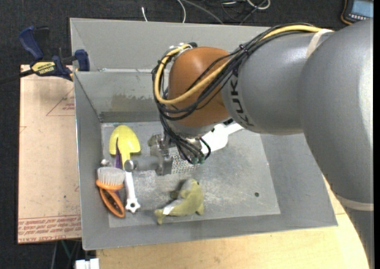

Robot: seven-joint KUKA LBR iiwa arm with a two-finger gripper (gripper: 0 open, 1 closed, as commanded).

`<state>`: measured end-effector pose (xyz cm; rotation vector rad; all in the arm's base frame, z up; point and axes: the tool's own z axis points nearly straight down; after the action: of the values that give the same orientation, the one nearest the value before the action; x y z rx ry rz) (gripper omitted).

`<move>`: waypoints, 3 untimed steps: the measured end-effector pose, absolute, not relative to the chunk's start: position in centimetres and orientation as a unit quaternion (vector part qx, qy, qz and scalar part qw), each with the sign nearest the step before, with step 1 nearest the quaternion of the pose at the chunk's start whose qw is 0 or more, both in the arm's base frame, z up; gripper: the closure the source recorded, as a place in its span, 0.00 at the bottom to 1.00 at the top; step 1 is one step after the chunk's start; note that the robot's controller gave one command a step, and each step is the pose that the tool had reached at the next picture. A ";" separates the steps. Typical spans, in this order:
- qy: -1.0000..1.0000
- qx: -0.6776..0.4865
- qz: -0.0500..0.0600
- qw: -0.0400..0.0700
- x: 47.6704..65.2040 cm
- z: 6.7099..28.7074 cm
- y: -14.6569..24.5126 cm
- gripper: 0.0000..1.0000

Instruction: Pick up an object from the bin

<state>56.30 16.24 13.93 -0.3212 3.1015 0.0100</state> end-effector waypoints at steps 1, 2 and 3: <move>0.992 -0.124 0.004 0.007 55.7 20.6 19.2 1.00; 0.998 -0.065 0.002 0.003 53.9 11.8 13.3 1.00; 1.000 -0.023 0.005 0.006 55.7 12.7 14.7 1.00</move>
Offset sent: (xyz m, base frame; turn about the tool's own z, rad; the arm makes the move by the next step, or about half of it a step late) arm -0.0255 -0.0343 -0.0282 0.0878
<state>55.67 14.75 12.69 -0.0711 3.1284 0.0147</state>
